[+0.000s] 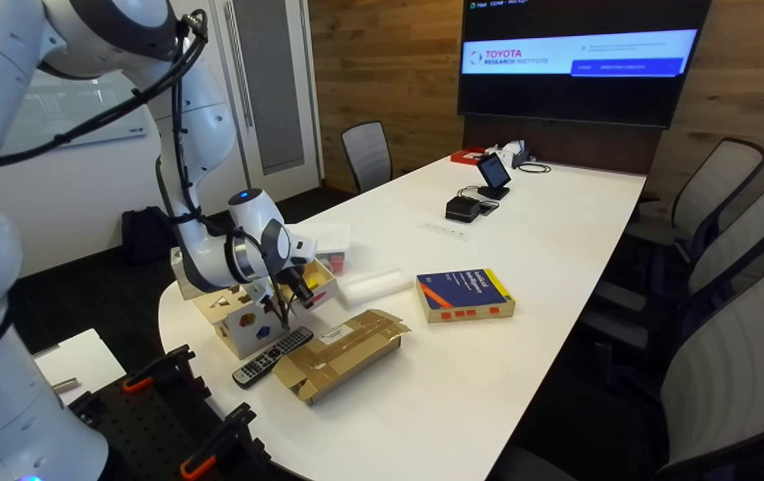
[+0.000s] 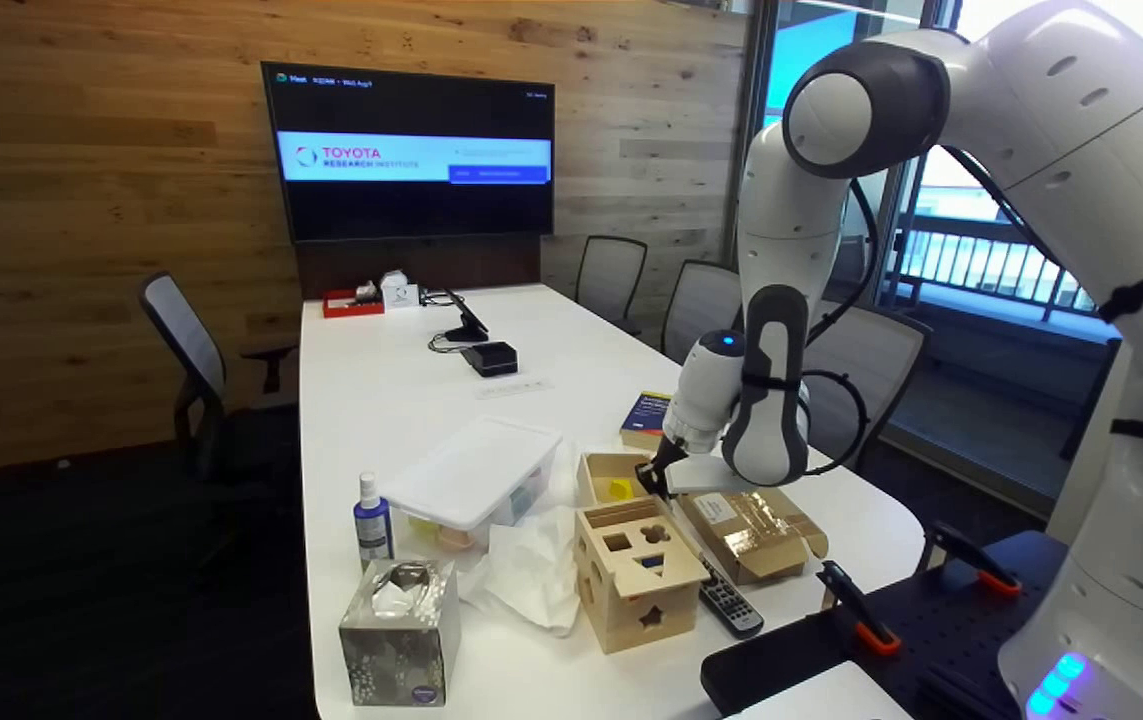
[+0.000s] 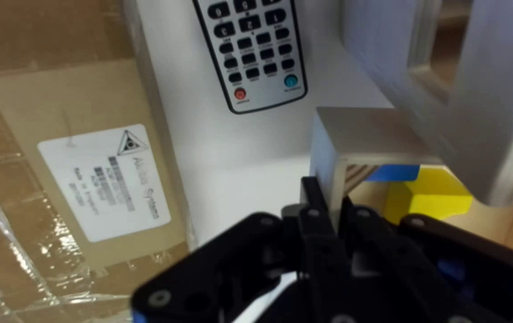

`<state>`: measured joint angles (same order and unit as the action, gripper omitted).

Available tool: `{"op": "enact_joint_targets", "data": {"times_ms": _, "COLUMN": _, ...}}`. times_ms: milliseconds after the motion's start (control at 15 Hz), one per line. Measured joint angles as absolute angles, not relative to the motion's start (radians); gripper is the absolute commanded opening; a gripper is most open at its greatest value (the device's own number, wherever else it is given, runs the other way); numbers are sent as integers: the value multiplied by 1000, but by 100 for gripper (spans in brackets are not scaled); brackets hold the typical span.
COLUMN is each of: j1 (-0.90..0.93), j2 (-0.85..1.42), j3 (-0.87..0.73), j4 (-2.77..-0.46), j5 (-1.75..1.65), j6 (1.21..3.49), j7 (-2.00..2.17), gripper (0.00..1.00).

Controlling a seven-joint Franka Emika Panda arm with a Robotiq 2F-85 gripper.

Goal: Move the small crate closer to the cube-shaped object

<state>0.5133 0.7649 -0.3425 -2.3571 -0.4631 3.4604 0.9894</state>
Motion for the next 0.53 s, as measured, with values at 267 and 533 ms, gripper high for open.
{"op": "enact_joint_targets", "data": {"times_ms": 267, "j1": 367, "j2": 811, "j3": -175, "j4": -2335, "j5": -152, "j6": 3457, "j7": 693, "gripper": 2}}
{"op": "enact_joint_targets", "data": {"times_ms": 533, "j1": 232, "j2": 832, "j3": -41, "j4": -2298, "j5": 16, "j6": 3442, "j7": 483, "gripper": 2}}
